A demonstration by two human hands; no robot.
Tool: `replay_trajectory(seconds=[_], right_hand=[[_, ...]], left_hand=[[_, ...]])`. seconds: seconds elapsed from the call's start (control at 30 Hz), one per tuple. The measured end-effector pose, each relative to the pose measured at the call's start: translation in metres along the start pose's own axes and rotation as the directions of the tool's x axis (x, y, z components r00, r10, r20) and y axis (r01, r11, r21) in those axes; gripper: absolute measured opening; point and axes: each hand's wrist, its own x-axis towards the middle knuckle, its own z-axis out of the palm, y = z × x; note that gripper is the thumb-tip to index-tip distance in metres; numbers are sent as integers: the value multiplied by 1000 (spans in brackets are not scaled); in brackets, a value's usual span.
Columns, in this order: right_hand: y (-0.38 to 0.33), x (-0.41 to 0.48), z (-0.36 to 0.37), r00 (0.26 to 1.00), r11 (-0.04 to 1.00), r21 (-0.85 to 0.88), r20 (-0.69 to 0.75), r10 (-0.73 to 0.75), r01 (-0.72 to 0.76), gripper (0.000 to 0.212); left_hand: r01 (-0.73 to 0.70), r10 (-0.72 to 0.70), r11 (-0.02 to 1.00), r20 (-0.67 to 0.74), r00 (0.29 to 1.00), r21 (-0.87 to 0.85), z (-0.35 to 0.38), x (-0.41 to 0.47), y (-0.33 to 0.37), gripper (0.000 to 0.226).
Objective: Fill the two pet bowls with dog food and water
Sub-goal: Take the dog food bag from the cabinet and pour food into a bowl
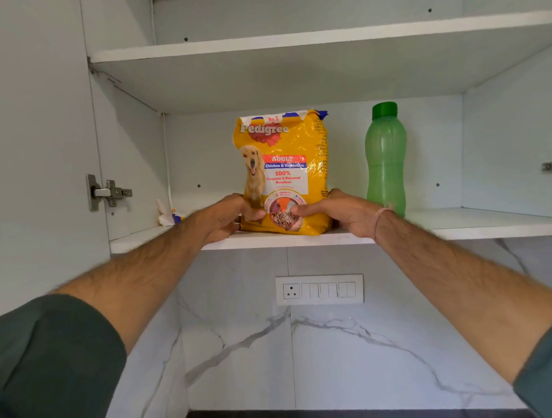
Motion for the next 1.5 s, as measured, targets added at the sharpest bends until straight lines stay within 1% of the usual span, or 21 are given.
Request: replay_trajectory(seconds=[0.07, 0.17, 0.2, 0.27, 0.3, 0.37, 0.43, 0.5, 0.6, 0.73, 0.83, 0.9, 1.07, 1.2, 1.33, 1.5], right_hand=[[-5, -14, 5, 1000, 999, 25, -11, -25, 26, 124], [-6, -33, 11, 996, 991, 100, -41, -81, 85, 107], [-6, -38, 13, 993, 986, 122, -40, -110, 114, 107], [-4, -50, 18, 986, 975, 151, -43, -159, 164, 112], [-4, -55, 21, 984, 970, 166, -57, -171, 178, 112], [-5, -67, 26, 978, 957, 204, -73, -194, 205, 103], [-7, -81, 31, 975, 947, 232, -76, -211, 223, 88], [-10, -95, 38, 976, 944, 248, -87, -200, 216, 77], [-12, -114, 47, 974, 935, 274, -103, -203, 224, 69], [-8, -134, 60, 974, 929, 292, -82, -212, 227, 70], [1, -147, 71, 974, 925, 305, -60, -219, 227, 65], [10, -154, 78, 975, 922, 317, -44, -219, 221, 66], [43, -174, 100, 974, 911, 357, 7, -225, 208, 70], [77, -189, 115, 981, 912, 381, 51, -185, 152, 75], [115, -200, 130, 989, 912, 398, 68, -130, 93, 75], [167, -211, 149, 996, 904, 426, 58, -67, 36, 75]], left_hand=[[-22, 22, 1000, -29, 999, 2, 0, -12, 1, 27], [-91, 91, 996, -117, 989, 8, 6, -31, 1, 28], [-128, 126, 992, -153, 980, -3, 9, -36, 0, 36], [-207, 196, 978, -219, 956, -30, 13, -46, -3, 61], [-244, 226, 968, -248, 942, -48, 15, -52, -6, 69], [-313, 270, 943, -290, 918, -115, 21, -63, -13, 78], [-376, 301, 905, -323, 897, -200, 26, -75, -20, 78], [-425, 330, 870, -347, 878, -249, 30, -88, -26, 77], [-454, 336, 842, -376, 863, -290, 33, -104, -37, 79], [-473, 330, 830, -423, 844, -297, 33, -126, -54, 82], [-483, 328, 827, -449, 831, -289, 33, -144, -68, 78], [-489, 327, 824, -463, 824, -287, 34, -158, -80, 77], [-487, 313, 818, -474, 823, -306, 36, -194, -115, 88], [-448, 284, 837, -451, 846, -314, 40, -219, -151, 84], [-370, 211, 861, -418, 884, -349, 48, -237, -185, 98], [-299, 139, 875, -393, 909, -380, 56, -248, -231, 103]])
